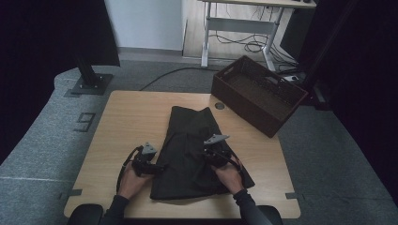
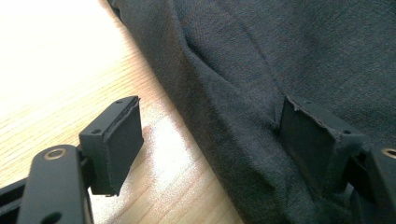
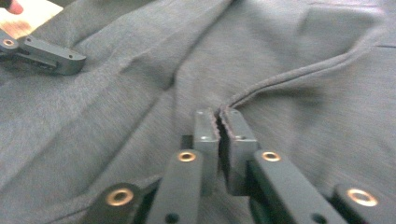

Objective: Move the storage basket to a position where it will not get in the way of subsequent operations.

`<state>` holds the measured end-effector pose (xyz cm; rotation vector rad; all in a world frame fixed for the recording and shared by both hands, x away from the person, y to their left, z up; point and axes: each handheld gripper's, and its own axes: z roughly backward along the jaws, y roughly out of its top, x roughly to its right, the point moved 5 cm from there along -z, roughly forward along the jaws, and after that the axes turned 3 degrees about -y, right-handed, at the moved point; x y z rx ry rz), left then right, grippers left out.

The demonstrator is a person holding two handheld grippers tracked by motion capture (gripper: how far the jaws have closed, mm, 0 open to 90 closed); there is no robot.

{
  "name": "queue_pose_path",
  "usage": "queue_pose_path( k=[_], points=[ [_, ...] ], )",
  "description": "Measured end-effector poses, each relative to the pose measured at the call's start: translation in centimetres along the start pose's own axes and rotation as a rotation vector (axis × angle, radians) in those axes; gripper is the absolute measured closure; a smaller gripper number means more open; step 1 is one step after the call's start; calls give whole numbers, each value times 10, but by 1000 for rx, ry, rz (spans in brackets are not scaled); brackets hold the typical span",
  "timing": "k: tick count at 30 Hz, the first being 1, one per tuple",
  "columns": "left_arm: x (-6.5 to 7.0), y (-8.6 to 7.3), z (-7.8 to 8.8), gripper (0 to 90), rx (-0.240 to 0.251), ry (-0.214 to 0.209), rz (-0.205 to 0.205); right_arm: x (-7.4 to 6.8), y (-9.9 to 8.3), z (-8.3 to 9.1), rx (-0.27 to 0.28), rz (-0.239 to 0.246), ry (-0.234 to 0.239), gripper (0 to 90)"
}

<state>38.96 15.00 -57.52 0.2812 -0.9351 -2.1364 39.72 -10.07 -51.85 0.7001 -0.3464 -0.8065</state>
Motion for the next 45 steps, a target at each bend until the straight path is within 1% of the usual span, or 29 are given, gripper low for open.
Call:
queue_pose_path(
  k=[1,4,6,7,9,11,13,14,15,17,18,20,21,22,23,24,25,27,29,32,33,34,35,36,38,40,41,43,45],
  points=[
    [0,0,0,218,-2,2,-3,4,0,6,6,-3,-6,867],
    [3,3,4,230,2,0,-8,27,-2,31,27,-10,-43,866],
    [5,8,10,252,17,4,-16,42,-6,41,27,-19,-67,864],
    [6,11,14,252,27,2,-21,52,-10,46,17,-29,-75,857],
    [7,17,21,252,49,-7,-23,68,-19,49,-9,-49,-85,805],
    [7,21,27,253,63,-7,-23,80,-27,49,-24,-77,-91,704],
    [4,25,30,256,68,-3,-14,88,-33,50,-12,-116,-80,632],
    [2,26,30,264,68,-5,-7,89,-33,50,8,-138,-58,595],
    [0,26,29,276,65,-7,2,89,-33,50,20,-146,-44,553],
    [-2,25,25,301,54,-19,23,84,-32,47,19,-142,-19,476],
    [-3,24,21,312,45,-27,29,81,-31,43,20,-129,-2,447],
    [-3,21,14,344,19,-36,35,75,-31,35,19,-110,24,430],
    [-3,20,11,366,12,-39,40,73,-32,30,19,-103,30,434],
    [-3,19,8,403,4,-47,43,71,-33,25,13,-101,38,479],
    [-2,17,5,462,-4,-53,40,69,-35,19,2,-94,52,549],
    [-1,16,2,507,-14,-54,29,68,-38,12,-14,-85,53,606],
    [-1,15,0,541,-24,-52,16,68,-41,5,-32,-78,44,688],
    [-3,14,-1,576,-33,-44,8,66,-50,-8,-48,-83,60,817],
    [-8,13,0,601,-42,-43,7,61,-55,-12,-56,-88,90,857],
    [-14,12,5,610,-48,-33,22,51,-59,-9,-66,-60,120,861],
    [-17,13,8,608,-45,-29,33,48,-60,-7,-71,-48,132,857],
    [-18,14,12,595,-37,-27,39,46,-59,-3,-74,-38,137,843],
    [-20,17,16,582,-26,-22,43,46,-56,0,-67,-34,133,801],
    [-21,20,19,569,-11,-23,49,47,-52,3,-52,-36,122,741],
    [-23,26,24,539,12,-37,62,52,-44,6,-27,-68,120,641],
    [-24,30,23,525,15,-38,64,57,-35,3,-2,-96,117,580],
    [-24,31,22,525,12,-40,63,58,-32,0,-2,-104,118,559],
    [-23,30,15,549,-15,-27,56,59,-29,-10,-20,-112,124,568],
    [-21,25,5,639,-60,-30,52,58,-32,-20,-58,-115,125,732]
  ],
)
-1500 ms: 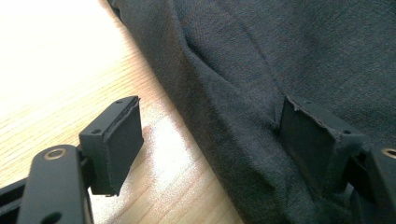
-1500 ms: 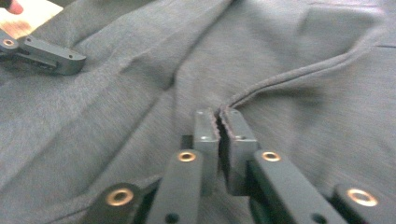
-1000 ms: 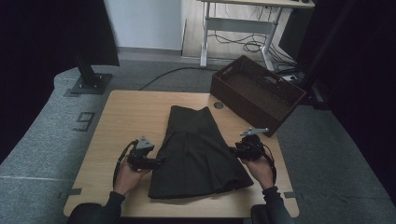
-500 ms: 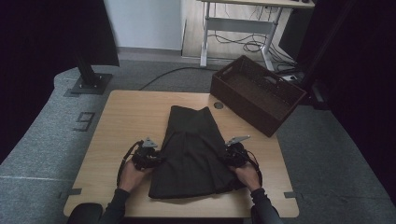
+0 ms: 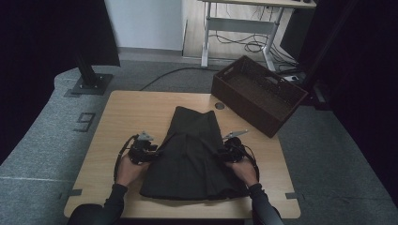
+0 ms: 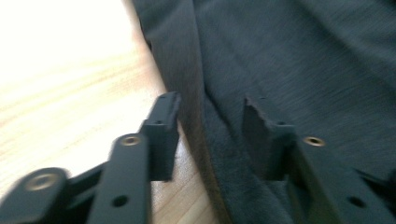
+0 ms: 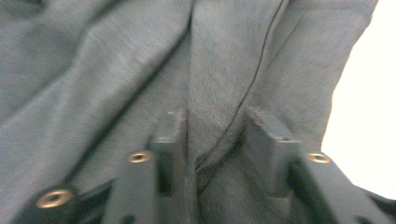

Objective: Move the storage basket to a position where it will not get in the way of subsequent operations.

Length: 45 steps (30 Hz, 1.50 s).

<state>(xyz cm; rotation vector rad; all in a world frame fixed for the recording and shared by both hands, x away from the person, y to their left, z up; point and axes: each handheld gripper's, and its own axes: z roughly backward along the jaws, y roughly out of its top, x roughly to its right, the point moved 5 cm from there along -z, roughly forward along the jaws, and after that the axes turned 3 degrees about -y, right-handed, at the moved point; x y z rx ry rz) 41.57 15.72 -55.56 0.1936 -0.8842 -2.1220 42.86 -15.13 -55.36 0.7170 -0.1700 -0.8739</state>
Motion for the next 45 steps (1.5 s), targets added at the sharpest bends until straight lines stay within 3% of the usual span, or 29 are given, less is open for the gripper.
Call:
queue_pose_path(
  k=[2,4,6,8,11,13,15,17,20,24,26,29,31,35,38,42,45],
  points=[
    [4,-3,-4,784,-2,-9,-6,-1,-4,-8,-18,-1,3,849],
    [7,0,0,866,8,1,-12,-4,-3,-4,-6,10,-19,874],
    [12,11,13,877,55,15,-28,-7,1,7,12,37,-51,877],
    [19,27,29,879,120,3,-46,-9,10,28,57,59,-85,878],
    [36,48,45,879,171,1,-109,-8,20,56,98,69,-111,878],
    [45,55,43,875,168,-2,-141,-2,23,70,107,61,-133,877],
    [51,54,32,867,118,-9,-161,7,19,72,89,35,-130,874],
    [52,43,13,857,34,4,-174,17,5,60,26,-5,-94,871],
    [49,28,-7,838,-37,-5,-151,28,-18,36,-35,-53,-49,870],
    [48,19,-20,787,-75,-12,-144,33,-33,21,-69,-78,-33,850],
    [48,21,-18,730,-72,-8,-153,34,-32,23,-81,-67,-34,759],
    [48,34,-5,573,16,-33,-132,35,-22,32,-34,-58,-48,579],
    [46,40,0,533,49,-32,-121,37,-13,37,3,-63,-59,542],
    [40,41,-5,510,35,-2,-116,40,13,34,58,-60,-73,540],
    [36,35,-17,503,-2,11,-111,42,32,26,83,-67,-82,562],
    [33,27,-29,502,-30,9,-107,46,55,8,84,-68,-107,564],
    [34,24,-33,504,-27,6,-102,51,63,-12,42,-60,-137,554]
  ],
)
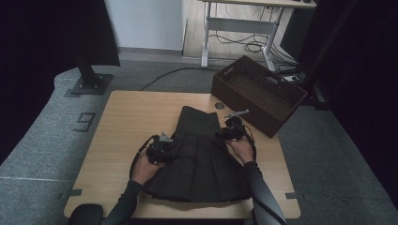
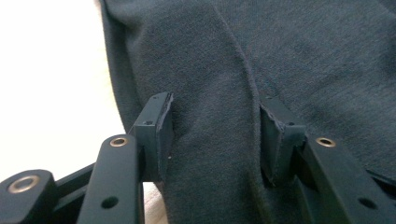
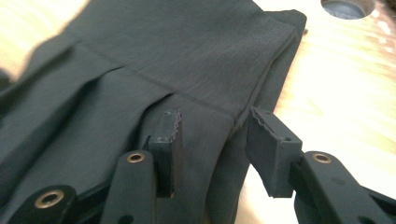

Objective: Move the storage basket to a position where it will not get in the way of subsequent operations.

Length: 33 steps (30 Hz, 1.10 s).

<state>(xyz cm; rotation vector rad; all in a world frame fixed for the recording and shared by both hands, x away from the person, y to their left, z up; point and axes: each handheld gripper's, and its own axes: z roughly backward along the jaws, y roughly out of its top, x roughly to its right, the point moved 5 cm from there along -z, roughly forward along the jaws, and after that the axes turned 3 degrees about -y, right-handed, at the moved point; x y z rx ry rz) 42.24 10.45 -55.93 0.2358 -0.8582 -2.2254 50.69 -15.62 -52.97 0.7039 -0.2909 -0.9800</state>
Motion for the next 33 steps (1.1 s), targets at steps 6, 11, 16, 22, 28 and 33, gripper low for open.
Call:
queue_pose_path(
  k=[6,11,16,22,28,33],
  points=[
    [4,-4,-1,508,17,1,4,-6,-8,-32,-90,70,-64,802],
    [9,-5,1,599,16,5,-25,-10,-3,-21,-70,115,-108,891],
    [13,-3,3,631,12,49,-69,-11,16,1,39,157,-167,899],
    [13,-3,2,589,18,47,-69,-2,13,-13,-1,116,-127,857],
    [13,-4,1,587,15,45,-71,6,1,-34,-36,72,-105,631],
    [13,-4,0,587,18,43,-67,8,11,-38,-12,69,-116,629]
  ],
)
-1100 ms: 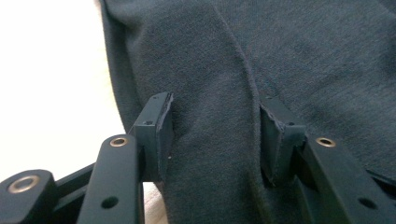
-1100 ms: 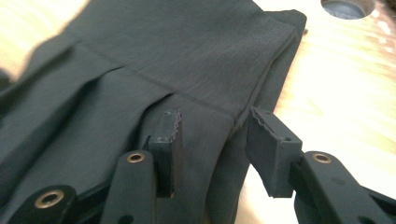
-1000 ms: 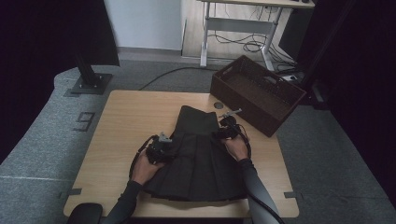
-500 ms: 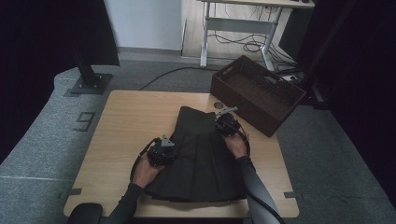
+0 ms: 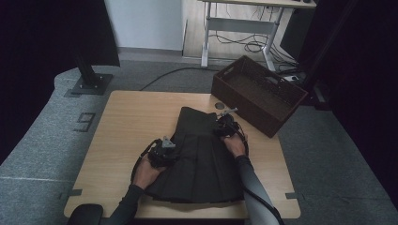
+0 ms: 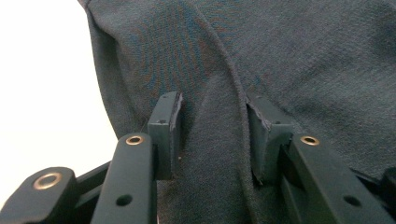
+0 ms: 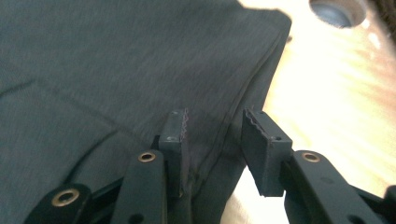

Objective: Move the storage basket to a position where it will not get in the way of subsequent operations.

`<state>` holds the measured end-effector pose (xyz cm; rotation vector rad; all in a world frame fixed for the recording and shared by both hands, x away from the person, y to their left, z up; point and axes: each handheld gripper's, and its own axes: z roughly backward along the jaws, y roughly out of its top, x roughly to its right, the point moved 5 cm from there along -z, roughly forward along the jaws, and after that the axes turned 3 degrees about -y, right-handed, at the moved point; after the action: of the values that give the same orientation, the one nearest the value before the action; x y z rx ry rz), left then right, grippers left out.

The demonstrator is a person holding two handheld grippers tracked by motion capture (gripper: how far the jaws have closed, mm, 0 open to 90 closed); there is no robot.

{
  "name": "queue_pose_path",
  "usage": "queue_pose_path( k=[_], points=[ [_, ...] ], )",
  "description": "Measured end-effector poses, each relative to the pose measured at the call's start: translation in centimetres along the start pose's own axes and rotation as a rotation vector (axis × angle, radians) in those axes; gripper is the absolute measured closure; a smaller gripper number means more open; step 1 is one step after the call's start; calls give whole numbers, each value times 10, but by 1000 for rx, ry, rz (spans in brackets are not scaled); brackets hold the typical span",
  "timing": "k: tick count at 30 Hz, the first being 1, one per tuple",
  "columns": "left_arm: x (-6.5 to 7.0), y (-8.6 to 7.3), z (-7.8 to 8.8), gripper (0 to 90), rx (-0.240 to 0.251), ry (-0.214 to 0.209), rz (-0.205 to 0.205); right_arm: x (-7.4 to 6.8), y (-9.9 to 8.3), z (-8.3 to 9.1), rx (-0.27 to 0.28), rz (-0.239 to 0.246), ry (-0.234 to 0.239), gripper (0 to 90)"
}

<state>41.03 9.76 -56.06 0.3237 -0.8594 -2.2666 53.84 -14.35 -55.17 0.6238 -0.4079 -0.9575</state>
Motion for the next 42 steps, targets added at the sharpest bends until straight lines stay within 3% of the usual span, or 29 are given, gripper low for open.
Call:
queue_pose_path(
  k=[4,7,8,12,16,18,21,25,27,29,31,36,39,42],
  points=[
    [0,-1,0,585,4,-5,4,-3,0,-15,-40,22,-8,649],
    [-1,-1,0,581,9,-9,11,-5,-1,-19,-32,-1,3,849],
    [-1,-1,0,579,10,-11,12,-6,-1,-19,-31,13,-10,878],
    [-2,-1,0,554,12,-4,22,-10,5,-12,-22,81,-64,888],
    [-2,2,4,471,29,25,18,-5,20,7,69,82,-99,889],
    [-1,4,5,424,37,31,23,-1,26,11,88,73,-97,888],
    [1,3,2,371,32,25,26,5,26,3,62,67,-104,888],
    [2,0,-2,348,19,15,36,11,6,-22,-16,35,-91,886],
    [2,-1,-4,347,10,9,41,11,0,-26,-10,19,-83,879],
    [0,-1,-5,335,7,-3,59,11,2,-22,-12,23,-82,853],
    [-2,-2,-5,318,8,-7,65,12,6,-13,-5,33,-93,731],
    [-5,6,8,244,44,-44,94,15,9,13,33,10,-44,446],
    [-9,15,21,194,79,-48,95,14,3,25,45,12,-16,366],
    [-18,15,21,185,74,-37,119,10,-9,31,32,31,3,361]
  ],
)
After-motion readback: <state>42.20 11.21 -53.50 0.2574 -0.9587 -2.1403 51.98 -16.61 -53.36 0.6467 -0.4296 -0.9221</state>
